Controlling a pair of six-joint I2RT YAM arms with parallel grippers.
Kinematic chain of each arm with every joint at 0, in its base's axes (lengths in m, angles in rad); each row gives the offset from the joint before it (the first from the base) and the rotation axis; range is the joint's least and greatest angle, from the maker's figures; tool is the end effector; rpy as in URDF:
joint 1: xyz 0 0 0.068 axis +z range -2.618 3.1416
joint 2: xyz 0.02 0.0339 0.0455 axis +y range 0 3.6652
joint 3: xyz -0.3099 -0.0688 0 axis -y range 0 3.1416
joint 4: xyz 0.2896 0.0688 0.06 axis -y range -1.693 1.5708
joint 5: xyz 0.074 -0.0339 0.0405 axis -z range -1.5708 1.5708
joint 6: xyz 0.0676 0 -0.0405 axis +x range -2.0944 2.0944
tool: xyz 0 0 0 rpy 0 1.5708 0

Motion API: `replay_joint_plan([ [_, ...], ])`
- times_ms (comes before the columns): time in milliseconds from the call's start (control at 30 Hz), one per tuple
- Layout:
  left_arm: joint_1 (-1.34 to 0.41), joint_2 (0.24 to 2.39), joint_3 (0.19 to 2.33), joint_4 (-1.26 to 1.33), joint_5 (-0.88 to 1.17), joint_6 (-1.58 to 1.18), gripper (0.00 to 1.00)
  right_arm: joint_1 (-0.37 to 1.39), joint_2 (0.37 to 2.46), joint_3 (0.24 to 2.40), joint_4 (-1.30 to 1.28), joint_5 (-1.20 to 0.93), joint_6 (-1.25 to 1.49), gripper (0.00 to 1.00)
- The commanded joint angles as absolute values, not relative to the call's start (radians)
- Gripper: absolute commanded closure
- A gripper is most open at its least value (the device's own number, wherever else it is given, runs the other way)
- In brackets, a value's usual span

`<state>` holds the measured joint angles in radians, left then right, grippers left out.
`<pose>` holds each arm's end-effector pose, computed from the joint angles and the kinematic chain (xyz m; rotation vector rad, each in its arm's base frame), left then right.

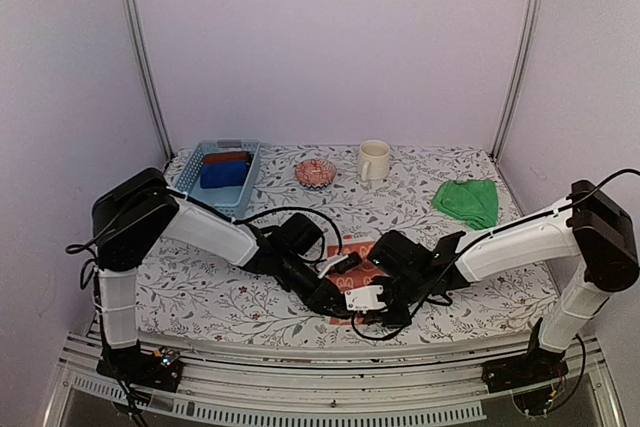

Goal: Roll the towels
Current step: Roll the towel at the center of the board.

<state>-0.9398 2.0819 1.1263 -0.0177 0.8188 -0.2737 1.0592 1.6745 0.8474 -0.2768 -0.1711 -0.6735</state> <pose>0.2288 -0.3968 0.0826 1.2444 2.4749 -1.4609 0.1641 0.3157 0.1237 -2.0889 1.7033 0.3496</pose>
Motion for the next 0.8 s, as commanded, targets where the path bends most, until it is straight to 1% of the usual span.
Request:
replay_joint_plan([
  [0,-0.889,1.912,0.954,0.031,0.632,-0.314,0.7,1.061,1.719,0.876,-0.506,-0.347,-0.652,0.97],
  [133,-0.876,1.744,0.795,0.117,0.485,-0.338,0.68,1.012,1.779,0.956,-0.621,-0.509,-0.627,0.97],
  [233,-0.892,1.595,0.68,0.19,0.353,-0.324,0.68,0.948,1.858,1.055,-0.725,-0.631,-0.63,0.97],
  [300,-0.946,1.494,0.609,0.235,0.239,-0.272,0.69,0.904,1.947,1.129,-0.809,-0.698,-0.65,0.97],
  [367,-1.033,1.412,0.561,0.256,0.072,-0.182,0.69,0.855,2.03,1.198,-0.896,-0.771,-0.67,0.97],
  [433,-1.108,1.363,0.533,0.264,-0.051,-0.104,0.69,0.82,2.115,1.282,-0.999,-0.835,-0.698,0.97],
  [467,-1.129,1.349,0.526,0.263,-0.079,-0.083,0.69,0.804,2.154,1.312,-1.037,-0.86,-0.708,0.97],
  [500,-1.143,1.34,0.524,0.262,-0.084,-0.062,0.69,0.793,2.192,1.349,-1.072,-0.883,-0.715,0.97],
  [633,-1.19,1.371,0.563,0.235,0.018,0.035,0.72,0.765,2.304,1.419,-1.134,-0.91,-0.73,0.97],
  [767,-1.236,1.493,0.667,0.158,0.02,0.159,0.68,0.758,2.339,1.441,-1.149,-0.91,-0.728,0.97],
])
